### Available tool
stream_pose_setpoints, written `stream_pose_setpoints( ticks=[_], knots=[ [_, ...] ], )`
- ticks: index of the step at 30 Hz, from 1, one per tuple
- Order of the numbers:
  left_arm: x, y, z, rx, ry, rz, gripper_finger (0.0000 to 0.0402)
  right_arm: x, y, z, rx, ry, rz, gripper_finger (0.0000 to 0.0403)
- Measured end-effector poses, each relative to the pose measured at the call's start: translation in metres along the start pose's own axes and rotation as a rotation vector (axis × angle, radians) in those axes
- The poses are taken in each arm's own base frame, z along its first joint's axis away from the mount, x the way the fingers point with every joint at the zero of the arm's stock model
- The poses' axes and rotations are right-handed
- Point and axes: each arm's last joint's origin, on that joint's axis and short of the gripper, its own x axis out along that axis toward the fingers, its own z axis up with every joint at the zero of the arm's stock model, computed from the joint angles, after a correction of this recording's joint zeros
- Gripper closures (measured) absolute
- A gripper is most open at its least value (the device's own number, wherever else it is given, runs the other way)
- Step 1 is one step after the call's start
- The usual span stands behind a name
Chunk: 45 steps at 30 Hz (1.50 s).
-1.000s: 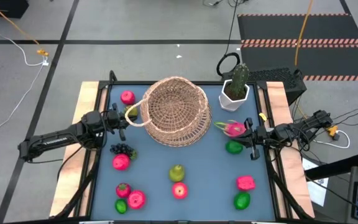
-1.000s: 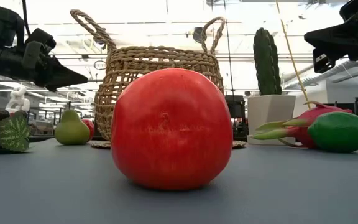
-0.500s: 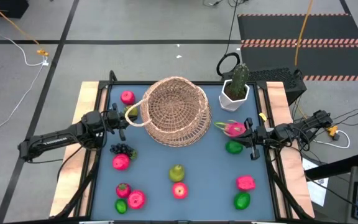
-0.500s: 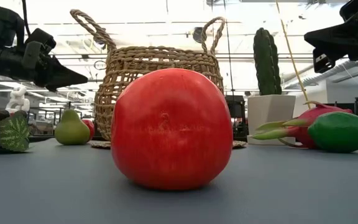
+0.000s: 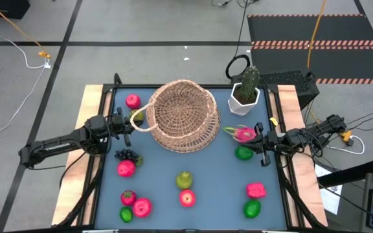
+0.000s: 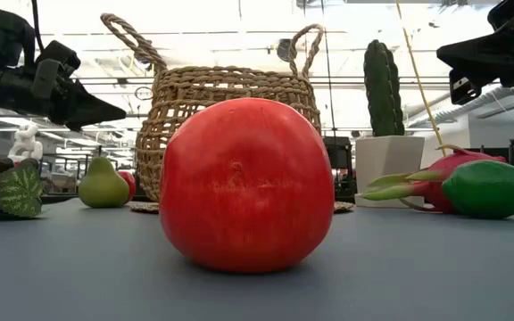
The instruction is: Build produce basket
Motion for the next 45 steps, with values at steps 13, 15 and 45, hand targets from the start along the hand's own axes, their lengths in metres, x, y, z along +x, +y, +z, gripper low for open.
stream_pose_setpoints(
  ticks=[13, 15, 45],
  knots=[
    [0.0, 0.0, 0.0, 0.0, 0.0, 0.0, 0.0366, 0.0, 0.0, 0.006, -0.088, -0.062, 0.002, 0.0403],
    [0.0, 0.0, 0.0, 0.0, 0.0, 0.0, 0.0366, 0.0, 0.001, 0.009, -0.073, -0.086, 0.003, 0.0403],
    [-0.005, 0.012, 0.02, -0.077, -0.225, 0.433, 0.0366, 0.02, -0.053, 0.039, -0.325, -0.01, -1.076, 0.0229]
  ],
)
